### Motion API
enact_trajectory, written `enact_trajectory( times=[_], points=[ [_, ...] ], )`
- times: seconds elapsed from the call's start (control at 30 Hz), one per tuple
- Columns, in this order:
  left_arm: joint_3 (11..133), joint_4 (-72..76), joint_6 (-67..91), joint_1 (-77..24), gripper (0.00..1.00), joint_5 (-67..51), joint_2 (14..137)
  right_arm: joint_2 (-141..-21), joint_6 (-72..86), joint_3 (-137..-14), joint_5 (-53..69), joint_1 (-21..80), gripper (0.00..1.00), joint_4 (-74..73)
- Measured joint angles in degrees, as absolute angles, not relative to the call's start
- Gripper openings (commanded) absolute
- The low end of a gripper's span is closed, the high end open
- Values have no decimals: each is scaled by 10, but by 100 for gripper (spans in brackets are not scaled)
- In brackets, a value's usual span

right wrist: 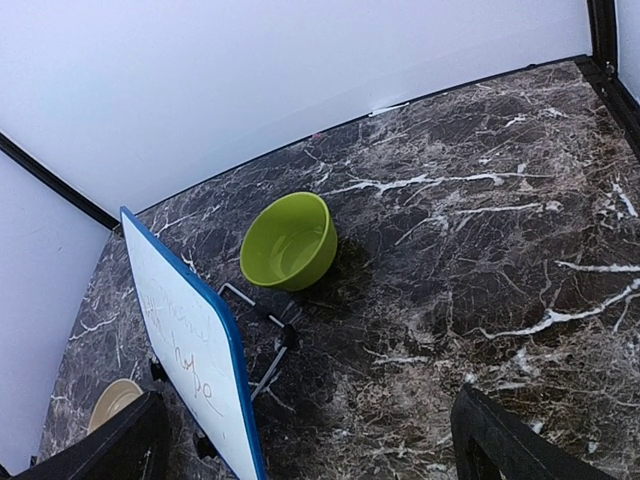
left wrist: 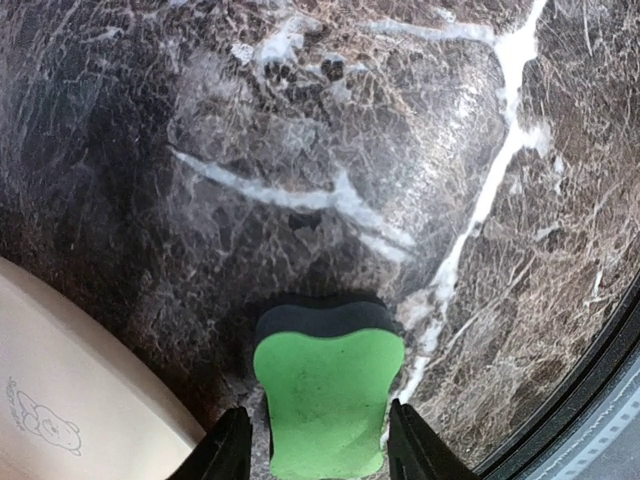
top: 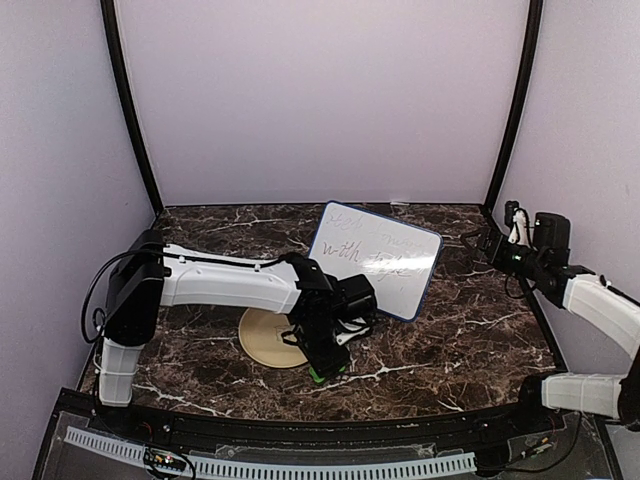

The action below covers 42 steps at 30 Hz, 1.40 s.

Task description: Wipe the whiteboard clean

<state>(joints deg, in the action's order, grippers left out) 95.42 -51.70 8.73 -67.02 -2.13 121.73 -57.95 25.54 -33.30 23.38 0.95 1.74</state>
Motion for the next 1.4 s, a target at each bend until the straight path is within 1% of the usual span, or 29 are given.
enact_trajectory(
  times=[0.13, 0.53, 0.73, 0.77, 0.83, 0.87, 0.97, 1.2, 1.4],
  points=[
    [953, -510, 86, -670, 49, -27, 1223, -585, 255, -333, 234, 10, 99, 18],
    [949, -508, 82, -670, 39, -30, 1239, -589, 251, -340, 234, 8, 99, 16],
    [949, -508, 82, -670, 36, -28, 1239, -603, 248, -361, 243, -9, 99, 17],
    [949, -508, 82, -670, 36, -26, 1239, -606, 248, -363, 245, -11, 99, 17],
    [949, -508, 82, -670, 40, -24, 1239, -616, 248, -370, 252, -13, 99, 18],
    [949, -508, 82, -670, 44, -24, 1239, -622, 247, -373, 258, -13, 99, 18],
    [949, -508, 82, -670, 50, -24, 1239, -639, 246, -383, 275, -13, 99, 18],
    [951, -513, 83, -674, 52, -19, 1239, -643, 243, -386, 295, -13, 99, 18],
    [964, -520, 89, -682, 47, -1, 1239, -643, 242, -386, 300, -13, 99, 18]
  ],
)
